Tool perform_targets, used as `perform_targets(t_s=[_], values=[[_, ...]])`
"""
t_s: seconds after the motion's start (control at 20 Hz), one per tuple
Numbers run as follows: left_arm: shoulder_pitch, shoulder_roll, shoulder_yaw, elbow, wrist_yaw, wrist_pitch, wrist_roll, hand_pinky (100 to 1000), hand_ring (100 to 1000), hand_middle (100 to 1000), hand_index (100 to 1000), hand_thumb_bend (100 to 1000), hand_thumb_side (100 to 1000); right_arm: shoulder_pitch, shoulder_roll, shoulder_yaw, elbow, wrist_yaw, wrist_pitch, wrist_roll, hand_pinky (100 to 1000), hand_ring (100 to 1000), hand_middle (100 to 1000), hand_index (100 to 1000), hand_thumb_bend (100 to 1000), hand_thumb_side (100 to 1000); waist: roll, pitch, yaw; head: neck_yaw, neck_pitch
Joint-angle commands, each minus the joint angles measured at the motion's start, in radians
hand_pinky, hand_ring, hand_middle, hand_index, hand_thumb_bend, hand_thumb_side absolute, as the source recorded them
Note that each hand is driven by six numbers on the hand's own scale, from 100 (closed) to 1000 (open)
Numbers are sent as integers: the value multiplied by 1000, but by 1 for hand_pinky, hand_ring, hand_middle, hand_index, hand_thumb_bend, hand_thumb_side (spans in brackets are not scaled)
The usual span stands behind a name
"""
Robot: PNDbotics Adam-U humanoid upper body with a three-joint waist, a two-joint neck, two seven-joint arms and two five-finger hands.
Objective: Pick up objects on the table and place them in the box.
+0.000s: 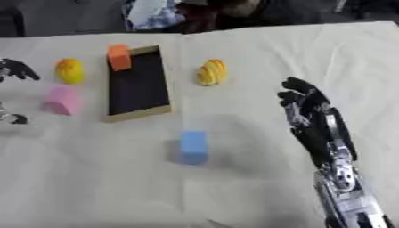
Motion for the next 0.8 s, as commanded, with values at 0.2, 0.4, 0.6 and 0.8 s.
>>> perform_targets(t_s=[0.2,0.4,0.6,0.8], values=[[-47,-21,12,45,-83,-11,52,876,850,850,897,581,252,-7,-10,1,-11,-6,-1,5,793,783,786,846,100,515,12,-28,-7,4,5],[-67,-49,20,80,-133,-10,76,878,851,851,897,556,239,-9,-10,3,-11,-7,-1,7,793,782,785,846,100,515,10,-27,-14,10,5],[-86,-75,29,109,-179,-6,103,877,845,846,892,521,225,-12,-8,7,-11,-8,-1,11,793,782,785,846,100,516,7,-26,-23,17,5],[-98,-100,41,152,-205,-4,106,873,837,829,877,482,207,-12,-8,6,-11,-9,-1,10,793,782,785,846,100,517,5,-23,-31,21,5]])
